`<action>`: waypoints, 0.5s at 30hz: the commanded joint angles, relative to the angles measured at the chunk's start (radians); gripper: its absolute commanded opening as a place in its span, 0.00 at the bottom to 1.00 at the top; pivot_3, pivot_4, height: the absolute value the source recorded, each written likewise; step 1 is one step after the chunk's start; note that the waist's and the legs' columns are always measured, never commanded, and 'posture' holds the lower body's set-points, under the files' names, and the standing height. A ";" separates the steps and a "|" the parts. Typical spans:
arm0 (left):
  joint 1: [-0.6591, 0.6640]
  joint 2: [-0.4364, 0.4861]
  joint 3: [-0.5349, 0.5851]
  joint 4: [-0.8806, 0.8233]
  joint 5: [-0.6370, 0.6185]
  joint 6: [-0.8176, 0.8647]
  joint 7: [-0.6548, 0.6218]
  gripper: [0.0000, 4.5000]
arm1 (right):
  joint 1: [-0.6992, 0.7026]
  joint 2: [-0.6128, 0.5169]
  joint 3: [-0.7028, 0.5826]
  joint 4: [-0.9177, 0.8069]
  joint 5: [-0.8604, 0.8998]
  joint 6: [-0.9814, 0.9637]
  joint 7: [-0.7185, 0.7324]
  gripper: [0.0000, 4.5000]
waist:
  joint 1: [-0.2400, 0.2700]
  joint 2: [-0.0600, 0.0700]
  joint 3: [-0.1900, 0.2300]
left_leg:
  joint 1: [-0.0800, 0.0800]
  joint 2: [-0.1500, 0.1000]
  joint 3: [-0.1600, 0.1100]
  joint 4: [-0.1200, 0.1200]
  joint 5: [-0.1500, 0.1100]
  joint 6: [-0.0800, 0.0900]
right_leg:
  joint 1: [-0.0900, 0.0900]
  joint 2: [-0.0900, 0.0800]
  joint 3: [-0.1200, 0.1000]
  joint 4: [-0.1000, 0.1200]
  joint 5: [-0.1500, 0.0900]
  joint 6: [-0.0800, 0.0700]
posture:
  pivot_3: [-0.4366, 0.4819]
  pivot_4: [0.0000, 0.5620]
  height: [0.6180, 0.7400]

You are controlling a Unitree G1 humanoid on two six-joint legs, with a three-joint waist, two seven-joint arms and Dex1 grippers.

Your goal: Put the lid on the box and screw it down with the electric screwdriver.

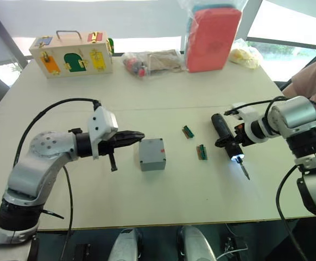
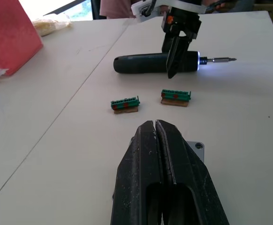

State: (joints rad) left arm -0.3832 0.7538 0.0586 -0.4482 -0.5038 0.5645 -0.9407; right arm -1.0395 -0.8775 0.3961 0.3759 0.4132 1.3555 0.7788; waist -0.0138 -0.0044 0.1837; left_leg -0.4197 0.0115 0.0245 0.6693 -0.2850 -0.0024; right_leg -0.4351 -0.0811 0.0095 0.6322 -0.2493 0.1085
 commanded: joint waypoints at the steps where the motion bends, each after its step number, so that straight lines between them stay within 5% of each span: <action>1: 0.044 0.080 0.105 -0.034 -0.028 0.044 0.003 0.00 | -0.018 -0.138 -0.076 -0.198 0.014 -0.122 0.144 0.99 | 0.001 0.001 0.001 | 0.000 0.000 0.000 0.000 0.000 0.000 | 0.000 0.000 0.000 0.000 0.000 0.000 | 0.48 0.27 0.92; 6: 0.100 0.168 0.195 -0.018 -0.060 0.079 -0.028 0.00 | 0.050 -0.224 -0.242 -0.400 0.143 -0.221 0.340 0.99 | -0.001 -0.001 0.001 | 0.000 0.000 0.000 -0.001 0.000 0.000 | 0.000 0.000 0.000 -0.001 0.000 0.000 | 0.48 0.27 0.92; 9: 0.137 0.241 0.269 -0.005 -0.096 0.137 -0.063 0.26 | 0.235 -0.372 -0.424 -0.533 0.250 -0.310 0.553 1.00 | 0.007 -0.002 0.003 | 0.001 0.001 0.000 -0.001 0.000 0.000 | 0.000 0.000 -0.001 -0.001 0.000 0.000 | 0.48 0.27 0.92; 15: 0.223 0.323 0.359 0.024 -0.146 0.187 -0.135 0.81 | 0.513 -0.427 -0.630 -0.678 0.325 -0.321 0.599 1.00 | 0.000 -0.005 0.004 | 0.008 0.002 0.001 0.000 0.000 0.000 | 0.008 -0.001 0.000 -0.002 0.000 0.000 | 0.48 0.27 0.92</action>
State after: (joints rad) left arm -0.1709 1.0531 0.3634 -0.4320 -0.6315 0.7392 -1.0527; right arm -0.5479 -1.2857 -0.1600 -0.2571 0.7044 1.0333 1.3709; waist -0.0138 -0.0097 0.1882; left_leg -0.4082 0.0142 0.0271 0.6690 -0.2852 -0.0024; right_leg -0.4248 -0.0818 0.0101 0.6305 -0.2496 0.1083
